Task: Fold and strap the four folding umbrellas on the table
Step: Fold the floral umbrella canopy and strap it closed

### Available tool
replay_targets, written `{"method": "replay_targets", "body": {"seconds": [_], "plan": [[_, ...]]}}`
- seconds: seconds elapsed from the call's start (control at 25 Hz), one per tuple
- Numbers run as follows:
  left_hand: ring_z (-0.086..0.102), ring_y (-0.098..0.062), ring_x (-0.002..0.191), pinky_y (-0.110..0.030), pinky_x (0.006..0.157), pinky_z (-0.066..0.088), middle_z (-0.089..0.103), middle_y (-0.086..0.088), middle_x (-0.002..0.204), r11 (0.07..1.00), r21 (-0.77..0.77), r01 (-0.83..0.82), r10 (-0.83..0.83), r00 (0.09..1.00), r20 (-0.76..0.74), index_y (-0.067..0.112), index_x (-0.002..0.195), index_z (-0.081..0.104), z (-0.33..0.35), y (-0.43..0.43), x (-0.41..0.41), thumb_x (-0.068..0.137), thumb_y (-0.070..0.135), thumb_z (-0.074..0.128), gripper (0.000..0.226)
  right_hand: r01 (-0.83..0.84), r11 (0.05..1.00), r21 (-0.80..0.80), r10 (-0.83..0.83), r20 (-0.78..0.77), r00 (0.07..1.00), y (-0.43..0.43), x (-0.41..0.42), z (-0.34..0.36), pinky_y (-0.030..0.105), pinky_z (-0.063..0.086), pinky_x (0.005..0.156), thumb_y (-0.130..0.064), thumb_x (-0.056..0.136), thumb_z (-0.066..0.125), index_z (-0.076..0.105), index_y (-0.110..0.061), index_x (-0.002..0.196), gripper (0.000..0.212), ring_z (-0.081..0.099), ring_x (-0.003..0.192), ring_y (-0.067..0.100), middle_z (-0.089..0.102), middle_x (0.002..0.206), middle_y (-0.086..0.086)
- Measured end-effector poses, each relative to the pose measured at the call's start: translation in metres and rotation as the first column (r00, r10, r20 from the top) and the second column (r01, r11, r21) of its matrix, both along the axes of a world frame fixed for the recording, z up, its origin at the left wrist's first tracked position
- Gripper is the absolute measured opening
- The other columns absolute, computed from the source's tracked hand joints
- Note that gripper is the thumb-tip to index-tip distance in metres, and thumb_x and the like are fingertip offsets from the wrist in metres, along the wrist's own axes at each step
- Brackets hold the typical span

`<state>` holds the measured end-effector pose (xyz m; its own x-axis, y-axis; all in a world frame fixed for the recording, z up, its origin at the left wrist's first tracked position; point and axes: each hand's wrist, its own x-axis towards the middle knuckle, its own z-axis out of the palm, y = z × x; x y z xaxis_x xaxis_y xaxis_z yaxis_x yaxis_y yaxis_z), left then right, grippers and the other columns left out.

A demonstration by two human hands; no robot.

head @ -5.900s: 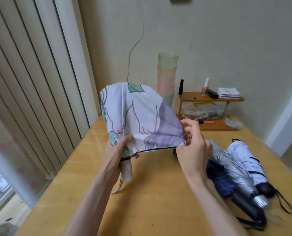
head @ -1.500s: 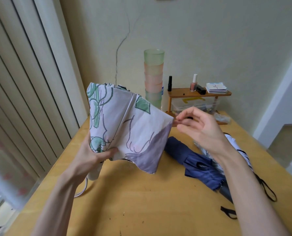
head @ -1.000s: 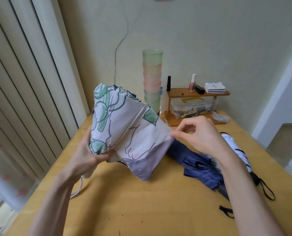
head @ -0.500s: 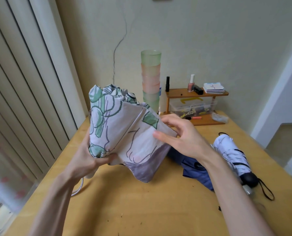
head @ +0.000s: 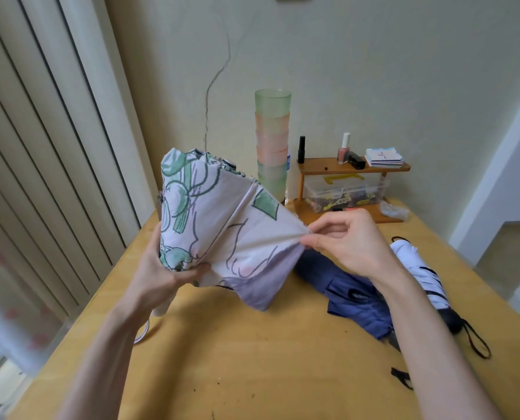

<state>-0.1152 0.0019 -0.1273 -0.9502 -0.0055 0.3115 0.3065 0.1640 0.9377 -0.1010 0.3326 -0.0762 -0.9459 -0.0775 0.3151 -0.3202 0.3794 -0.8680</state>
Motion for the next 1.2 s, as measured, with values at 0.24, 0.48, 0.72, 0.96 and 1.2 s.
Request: {"method": "replay_targets", "body": {"seconds": [0.24,0.48,0.72,0.96,1.2], "plan": [[0.069,-0.006,0.065,-0.020,0.055,0.054,0.074,0.002,0.088,0.999,0.033,-0.023,0.020,0.998,0.066,0.008,0.134,0.055,-0.001,-0.003,-0.001,0.073,-0.014,0.086,0.071,-0.044,0.961,-0.271,0.017,-0.100,0.995,-0.015,-0.004,-0.004,0.022,0.058,0.083,-0.005,0.082,0.087,0.074,-0.015,0.094,0.021,0.072,0.085,0.010,0.077,0.088,-0.005],[0.075,-0.017,0.080,-0.026,0.064,0.058,0.078,-0.003,0.102,0.999,0.034,0.018,-0.020,0.998,0.063,0.015,0.130,0.059,0.002,-0.010,0.003,0.058,0.012,0.094,0.080,-0.108,0.956,-0.274,0.095,-0.060,0.994,-0.006,0.006,0.006,0.018,0.054,0.081,-0.001,0.096,0.072,0.072,-0.011,0.108,0.015,0.073,0.092,0.009,0.080,0.096,0.003],[0.076,-0.017,0.090,-0.027,0.068,0.060,0.078,-0.001,0.111,0.999,0.021,0.040,-0.041,0.997,0.072,0.023,0.131,0.059,0.002,-0.010,0.004,0.056,0.016,0.094,0.083,-0.125,0.988,-0.092,0.119,-0.071,0.990,0.001,0.009,0.010,0.023,0.059,0.087,-0.006,0.092,0.079,0.076,-0.012,0.101,0.012,0.076,0.094,0.015,0.079,0.097,0.002],[0.075,-0.010,0.086,-0.023,0.067,0.059,0.078,0.006,0.107,0.999,-0.024,0.044,-0.042,0.998,0.052,0.022,0.138,0.054,0.004,-0.009,0.004,0.055,0.011,0.098,0.094,0.022,0.995,0.100,-0.018,-0.043,0.999,0.001,0.008,0.012,0.019,0.057,0.074,-0.023,0.081,0.091,0.076,-0.022,0.084,0.016,0.075,0.079,0.009,0.078,0.082,-0.008],[0.074,-0.009,0.083,-0.022,0.065,0.058,0.078,0.008,0.102,0.996,-0.056,0.068,-0.066,0.997,0.043,0.016,0.145,0.050,0.002,-0.009,0.003,0.062,-0.007,0.097,0.098,-0.128,0.942,0.311,0.134,0.002,0.991,0.007,0.010,0.015,0.014,0.048,0.082,-0.025,0.087,0.085,0.080,-0.029,0.083,0.008,0.064,0.098,0.003,0.068,0.107,-0.016]]}}
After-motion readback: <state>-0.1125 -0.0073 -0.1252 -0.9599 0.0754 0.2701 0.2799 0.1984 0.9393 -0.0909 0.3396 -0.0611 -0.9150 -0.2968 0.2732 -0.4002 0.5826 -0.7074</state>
